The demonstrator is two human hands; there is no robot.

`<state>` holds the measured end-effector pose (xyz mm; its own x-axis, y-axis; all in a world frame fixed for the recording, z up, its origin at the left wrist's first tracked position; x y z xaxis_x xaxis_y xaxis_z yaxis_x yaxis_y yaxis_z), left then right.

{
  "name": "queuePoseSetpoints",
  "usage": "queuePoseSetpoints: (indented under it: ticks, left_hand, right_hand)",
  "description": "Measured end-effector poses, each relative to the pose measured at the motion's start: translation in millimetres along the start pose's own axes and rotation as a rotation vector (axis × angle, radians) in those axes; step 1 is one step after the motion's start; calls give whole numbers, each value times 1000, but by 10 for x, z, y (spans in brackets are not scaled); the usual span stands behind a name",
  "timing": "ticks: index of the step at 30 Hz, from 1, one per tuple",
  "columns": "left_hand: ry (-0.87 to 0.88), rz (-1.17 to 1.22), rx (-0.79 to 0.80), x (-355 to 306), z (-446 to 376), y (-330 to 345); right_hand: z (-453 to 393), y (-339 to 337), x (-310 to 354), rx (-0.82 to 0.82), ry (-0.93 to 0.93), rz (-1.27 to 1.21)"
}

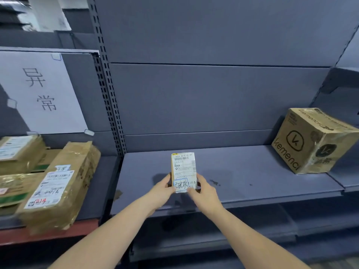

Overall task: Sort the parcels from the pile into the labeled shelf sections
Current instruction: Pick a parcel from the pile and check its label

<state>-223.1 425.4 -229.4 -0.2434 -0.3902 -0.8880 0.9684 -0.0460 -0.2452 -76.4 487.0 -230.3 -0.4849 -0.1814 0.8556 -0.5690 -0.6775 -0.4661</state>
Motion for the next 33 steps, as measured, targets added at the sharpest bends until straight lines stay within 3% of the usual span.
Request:
queuePoseSetpoints:
  ticks: [17, 33]
  left_hand:
    - [-105, 52, -172, 485, 1231, 62]
    - [-53, 99, -305, 1066, 2388, -971]
  right_hand:
    - [638, 845, 181, 104, -79, 24]
    - [815, 2113, 1227, 132, -174, 69]
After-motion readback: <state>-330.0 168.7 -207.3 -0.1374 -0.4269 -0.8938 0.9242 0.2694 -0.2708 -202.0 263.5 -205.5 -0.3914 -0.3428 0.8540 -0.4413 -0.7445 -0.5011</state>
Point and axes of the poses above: each hand's wrist, its own z-axis away from the middle knuckle, its own y-axis out of the palm, x = y × z, the point moved 2 cm from there along -z, towards the middle knuckle, and after that the axes turned 14 degrees about x, right-handed, at the moved point
